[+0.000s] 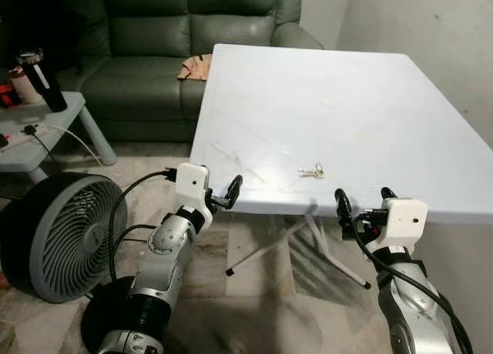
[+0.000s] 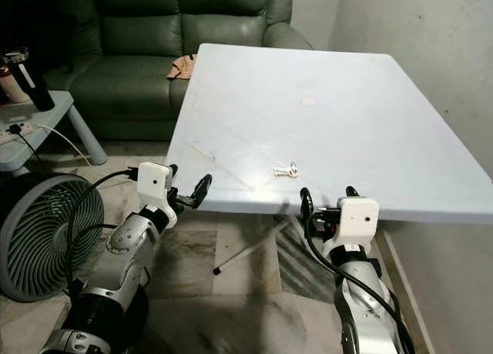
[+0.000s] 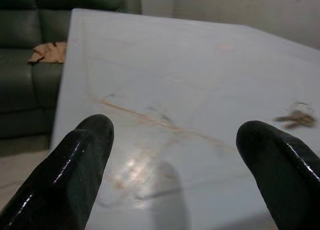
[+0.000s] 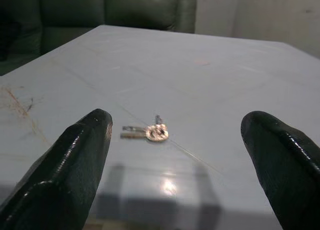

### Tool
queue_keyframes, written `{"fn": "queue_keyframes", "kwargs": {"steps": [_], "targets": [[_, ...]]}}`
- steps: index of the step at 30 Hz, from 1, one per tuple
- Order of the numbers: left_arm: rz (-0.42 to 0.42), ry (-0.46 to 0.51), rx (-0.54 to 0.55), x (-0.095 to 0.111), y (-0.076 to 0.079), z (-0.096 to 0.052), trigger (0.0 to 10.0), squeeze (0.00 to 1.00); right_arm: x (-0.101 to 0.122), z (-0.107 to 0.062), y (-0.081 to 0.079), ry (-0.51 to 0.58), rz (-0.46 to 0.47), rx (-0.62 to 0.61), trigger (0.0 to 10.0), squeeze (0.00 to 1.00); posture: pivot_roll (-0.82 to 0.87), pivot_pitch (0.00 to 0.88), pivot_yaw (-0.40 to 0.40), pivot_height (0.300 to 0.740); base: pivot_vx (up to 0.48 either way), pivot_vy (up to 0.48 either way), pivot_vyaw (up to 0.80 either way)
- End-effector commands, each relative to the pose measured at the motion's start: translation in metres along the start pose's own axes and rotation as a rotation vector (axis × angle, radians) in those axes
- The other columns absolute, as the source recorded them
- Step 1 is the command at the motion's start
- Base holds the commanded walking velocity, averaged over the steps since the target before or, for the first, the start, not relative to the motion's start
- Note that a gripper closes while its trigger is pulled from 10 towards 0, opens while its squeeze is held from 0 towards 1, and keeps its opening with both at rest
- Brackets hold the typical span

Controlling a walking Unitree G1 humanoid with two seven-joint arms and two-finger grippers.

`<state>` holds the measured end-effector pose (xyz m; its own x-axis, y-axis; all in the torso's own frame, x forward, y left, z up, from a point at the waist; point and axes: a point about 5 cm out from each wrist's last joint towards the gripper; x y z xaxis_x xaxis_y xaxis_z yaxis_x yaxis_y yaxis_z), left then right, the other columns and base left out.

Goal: Hang keys on a hook

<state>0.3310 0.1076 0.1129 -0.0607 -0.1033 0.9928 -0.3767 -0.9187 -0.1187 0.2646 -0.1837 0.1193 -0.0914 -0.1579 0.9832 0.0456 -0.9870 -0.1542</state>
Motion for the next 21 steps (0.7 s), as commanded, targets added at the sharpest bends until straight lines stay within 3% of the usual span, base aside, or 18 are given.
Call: {"fn": "queue_keyframes", "kwargs": {"steps": [1, 6, 9, 12, 21], "targets": [[0.001, 0.008, -0.007, 0.0038, -0.0001, 0.0016, 10.0, 0.00, -0.0004, 0.0001, 0.0011, -0.010, -0.010, -0.005, 10.0, 0.00, 0.01, 0.059, -0.013, 0.740, 0.442, 0.000, 0.00], [0.003, 0.009, -0.012, 0.0041, 0.0002, 0.0018, 10.0, 0.00, -0.0002, 0.0008, -0.0023, -0.013, -0.016, 0.022, 10.0, 0.00, 0.01, 0.058, -0.012, 0.740, 0.442, 0.000, 0.58], [0.014, 0.021, -0.004, 0.0066, -0.0002, 0.0026, 10.0, 0.00, 0.0010, 0.0001, -0.0016, 0.010, 0.034, 0.010, 10.0, 0.00, 0.01, 0.058, -0.012, 0.740, 0.337, 0.000, 0.28], [-0.018, 0.028, -0.009, 0.0071, 0.0008, 0.0023, 10.0, 0.00, 0.0009, 0.0000, -0.0008, 0.004, 0.018, 0.005, 10.0, 0.00, 0.01, 0.058, -0.012, 0.740, 0.000, 0.000, 0.00], [0.019, 0.025, -0.021, 0.0044, 0.0044, -0.0014, 10.0, 0.00, -0.0010, -0.0013, -0.0002, -0.016, 0.013, 0.027, 10.0, 0.00, 0.01, 0.073, -0.018, 0.740, 0.000, 0.000, 0.00]]}}
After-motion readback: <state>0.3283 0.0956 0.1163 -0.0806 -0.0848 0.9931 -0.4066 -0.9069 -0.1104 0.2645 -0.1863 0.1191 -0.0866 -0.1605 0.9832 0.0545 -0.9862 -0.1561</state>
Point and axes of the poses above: a point about 5 cm out from each wrist's last joint towards the gripper, its own z axis pointing out of the wrist towards the gripper, its own x axis along the axis of the wrist's last joint, y = z × x, and after that the axes turned 10 degrees about z, right-handed
